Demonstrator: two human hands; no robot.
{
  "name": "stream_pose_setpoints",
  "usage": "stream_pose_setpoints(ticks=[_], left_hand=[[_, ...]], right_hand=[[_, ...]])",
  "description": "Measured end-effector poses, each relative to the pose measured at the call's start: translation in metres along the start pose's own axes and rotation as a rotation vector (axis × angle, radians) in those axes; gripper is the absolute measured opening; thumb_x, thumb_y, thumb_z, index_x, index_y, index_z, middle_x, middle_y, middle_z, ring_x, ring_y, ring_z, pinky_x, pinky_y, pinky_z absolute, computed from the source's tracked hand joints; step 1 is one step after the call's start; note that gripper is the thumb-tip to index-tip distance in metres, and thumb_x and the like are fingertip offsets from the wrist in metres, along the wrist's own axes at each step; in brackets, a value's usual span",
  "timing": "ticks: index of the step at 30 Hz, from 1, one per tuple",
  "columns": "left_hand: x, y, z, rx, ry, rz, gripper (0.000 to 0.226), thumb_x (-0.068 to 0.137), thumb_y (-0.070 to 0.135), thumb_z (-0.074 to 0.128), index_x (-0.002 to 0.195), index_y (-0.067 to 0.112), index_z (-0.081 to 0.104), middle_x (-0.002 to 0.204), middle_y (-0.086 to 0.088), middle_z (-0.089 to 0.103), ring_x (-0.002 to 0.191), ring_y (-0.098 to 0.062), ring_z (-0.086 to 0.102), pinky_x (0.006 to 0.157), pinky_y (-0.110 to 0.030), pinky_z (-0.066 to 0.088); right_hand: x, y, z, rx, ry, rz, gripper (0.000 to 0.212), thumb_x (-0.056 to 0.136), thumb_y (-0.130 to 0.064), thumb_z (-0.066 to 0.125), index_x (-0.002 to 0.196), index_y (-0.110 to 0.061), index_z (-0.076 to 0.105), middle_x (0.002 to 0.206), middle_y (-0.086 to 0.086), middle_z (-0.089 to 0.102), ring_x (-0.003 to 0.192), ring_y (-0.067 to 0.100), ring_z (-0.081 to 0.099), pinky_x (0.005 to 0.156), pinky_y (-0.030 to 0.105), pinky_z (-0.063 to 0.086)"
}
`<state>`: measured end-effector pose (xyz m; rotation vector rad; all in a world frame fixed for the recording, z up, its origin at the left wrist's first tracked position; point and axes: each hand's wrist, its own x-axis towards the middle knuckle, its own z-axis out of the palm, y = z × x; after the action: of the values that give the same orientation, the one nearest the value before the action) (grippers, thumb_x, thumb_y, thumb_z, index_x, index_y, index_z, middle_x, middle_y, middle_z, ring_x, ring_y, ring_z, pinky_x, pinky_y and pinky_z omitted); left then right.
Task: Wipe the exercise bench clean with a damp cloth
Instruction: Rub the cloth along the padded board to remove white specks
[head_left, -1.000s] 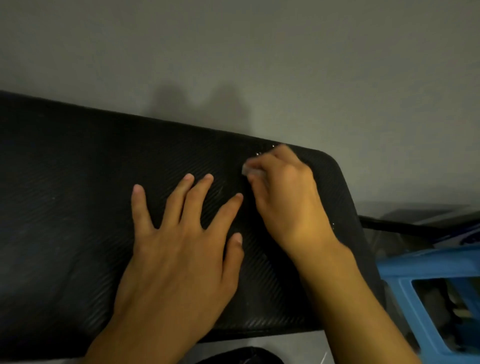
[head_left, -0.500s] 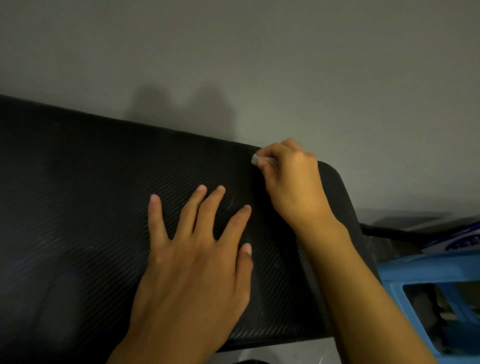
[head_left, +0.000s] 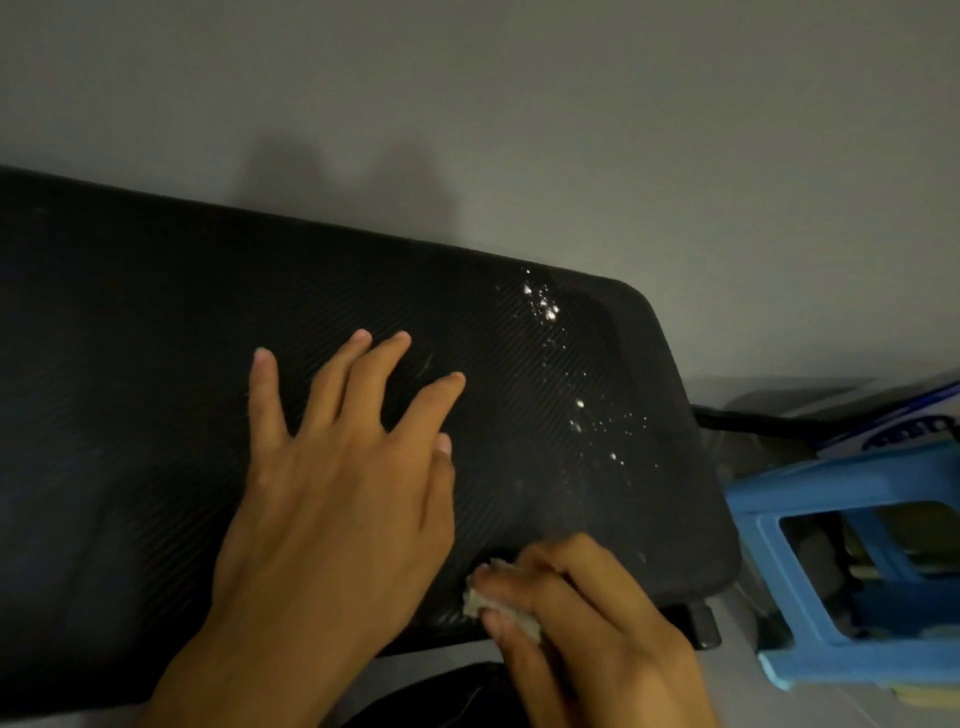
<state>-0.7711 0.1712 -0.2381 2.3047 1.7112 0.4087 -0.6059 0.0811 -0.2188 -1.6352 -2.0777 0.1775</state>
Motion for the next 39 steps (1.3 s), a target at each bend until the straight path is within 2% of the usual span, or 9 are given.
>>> stream_pose_setpoints(ticks=[5, 11, 18, 24, 28, 32, 35, 39], left_hand=[[-0.003, 0.003, 0.002, -0.02, 0.038, 0.02, 0.048, 0.097, 0.04, 0.037, 0.138, 0.032, 0.06, 0.153, -0.012, 0.048, 0.148, -0.033, 0.037, 0.119, -0.071, 0.016], [-0.011, 0.013, 0.011, 0.037, 0.066, 0.042, 0.046, 0.092, 0.039, 0.047, 0.132, 0.028, 0.068, 0.144, -0.016, 0.057, 0.14, -0.04, 0.047, 0.112, -0.072, 0.031], [-0.006, 0.04, 0.018, 0.057, 0.032, 0.052, 0.052, 0.093, 0.047, 0.038, 0.137, 0.035, 0.062, 0.148, -0.021, 0.051, 0.143, -0.042, 0.042, 0.11, -0.079, 0.025], [-0.001, 0.044, 0.021, 0.092, 0.024, 0.068, 0.053, 0.096, 0.051, 0.035, 0.144, 0.038, 0.053, 0.154, -0.019, 0.045, 0.148, -0.041, 0.035, 0.113, -0.079, 0.019], [-0.001, 0.04, 0.02, 0.095, 0.014, 0.079, 0.054, 0.097, 0.052, 0.034, 0.146, 0.039, 0.051, 0.156, -0.018, 0.043, 0.148, -0.04, 0.034, 0.114, -0.077, 0.018], [0.0, 0.042, 0.019, 0.099, 0.018, 0.085, 0.054, 0.097, 0.052, 0.036, 0.146, 0.037, 0.053, 0.155, -0.019, 0.044, 0.148, -0.041, 0.036, 0.113, -0.078, 0.019], [0.001, 0.041, 0.019, 0.11, 0.005, 0.081, 0.054, 0.097, 0.053, 0.035, 0.147, 0.039, 0.051, 0.156, -0.018, 0.043, 0.148, -0.04, 0.034, 0.114, -0.078, 0.018], [0.0, 0.04, 0.02, 0.1, 0.004, 0.086, 0.054, 0.096, 0.053, 0.035, 0.146, 0.04, 0.05, 0.156, -0.017, 0.043, 0.149, -0.04, 0.034, 0.114, -0.077, 0.018]], right_hand=[[-0.015, 0.011, -0.009, -0.033, -0.004, -0.011, 0.019, 0.096, -0.028, 0.058, 0.101, -0.028, 0.076, 0.099, -0.008, 0.062, 0.086, 0.008, 0.064, 0.082, 0.016, 0.047], [-0.002, 0.044, -0.024, -0.114, 0.056, 0.115, 0.022, 0.096, -0.03, 0.055, 0.104, -0.023, 0.075, 0.101, -0.009, 0.06, 0.089, 0.01, 0.062, 0.08, 0.018, 0.047], [-0.017, 0.048, -0.031, -0.068, -0.007, -0.022, 0.02, 0.096, -0.028, 0.058, 0.104, -0.024, 0.076, 0.102, -0.007, 0.062, 0.088, 0.009, 0.062, 0.081, 0.02, 0.047], [0.008, 0.06, -0.032, -0.081, -0.001, 0.099, 0.016, 0.098, -0.021, 0.062, 0.109, -0.022, 0.073, 0.104, -0.011, 0.058, 0.094, 0.008, 0.06, 0.082, 0.024, 0.05], [-0.007, 0.061, -0.039, -0.05, -0.042, 0.012, 0.018, 0.096, -0.026, 0.06, 0.106, -0.024, 0.074, 0.103, -0.011, 0.059, 0.091, 0.007, 0.061, 0.079, 0.02, 0.048], [-0.003, 0.071, -0.046, -0.058, -0.091, -0.075, 0.019, 0.097, -0.025, 0.059, 0.108, -0.022, 0.075, 0.106, -0.007, 0.062, 0.094, 0.008, 0.06, 0.083, 0.021, 0.048], [0.027, 0.08, -0.038, -0.059, -0.072, -0.006, 0.019, 0.1, -0.027, 0.056, 0.108, -0.022, 0.073, 0.107, -0.009, 0.06, 0.097, 0.01, 0.06, 0.085, 0.027, 0.051], [0.054, 0.081, -0.03, -0.115, -0.025, 0.059, 0.015, 0.097, -0.018, 0.063, 0.108, -0.015, 0.072, 0.105, -0.003, 0.06, 0.093, 0.015, 0.061, 0.079, 0.035, 0.055]])
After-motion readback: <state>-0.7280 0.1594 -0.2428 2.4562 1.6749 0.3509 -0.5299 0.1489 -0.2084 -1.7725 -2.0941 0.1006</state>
